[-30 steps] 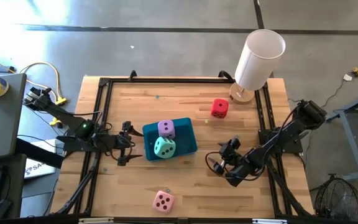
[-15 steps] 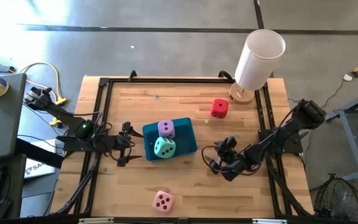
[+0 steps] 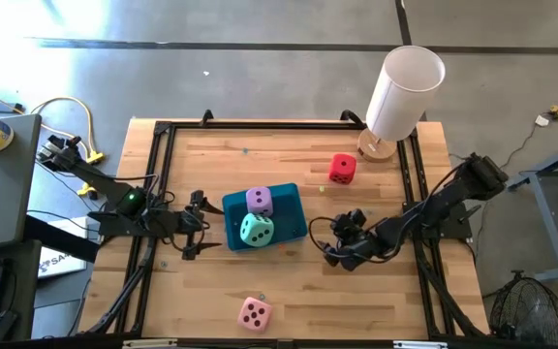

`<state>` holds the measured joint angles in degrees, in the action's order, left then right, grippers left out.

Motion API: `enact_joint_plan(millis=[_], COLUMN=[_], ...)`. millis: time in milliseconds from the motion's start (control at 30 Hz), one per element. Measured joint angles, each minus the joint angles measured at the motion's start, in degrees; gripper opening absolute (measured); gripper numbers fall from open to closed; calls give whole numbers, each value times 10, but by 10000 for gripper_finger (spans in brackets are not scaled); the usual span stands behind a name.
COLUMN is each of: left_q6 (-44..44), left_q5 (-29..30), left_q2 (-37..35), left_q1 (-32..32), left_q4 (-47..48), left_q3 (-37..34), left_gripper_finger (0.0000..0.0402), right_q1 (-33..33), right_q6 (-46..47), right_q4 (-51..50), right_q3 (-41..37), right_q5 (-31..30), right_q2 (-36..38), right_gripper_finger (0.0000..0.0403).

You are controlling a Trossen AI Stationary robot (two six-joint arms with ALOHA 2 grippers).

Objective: Pick & Place Dice
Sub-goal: Put the small blue dice into the blue bin

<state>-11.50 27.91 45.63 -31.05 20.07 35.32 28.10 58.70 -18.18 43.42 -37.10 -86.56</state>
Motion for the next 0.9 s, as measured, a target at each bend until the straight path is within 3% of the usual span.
enact_joint_plan(millis=[367, 633, 900], left_q6=[-20, -21, -24], left_q5=[0, 0, 0], left_q2=[0, 0, 0], left_q1=[0, 0, 0], left_q4=[0, 0, 0], left_q3=[0, 0, 0], left_gripper_finger=[400, 400, 400], right_q1=[-3, -30, -68], right_q6=[33, 253, 359], right_q4=[-89, -223, -314], right_q3=[0, 0, 0], right_q5=[46, 123, 97], right_q2=[0, 0, 0], right_gripper_finger=[398, 398, 398])
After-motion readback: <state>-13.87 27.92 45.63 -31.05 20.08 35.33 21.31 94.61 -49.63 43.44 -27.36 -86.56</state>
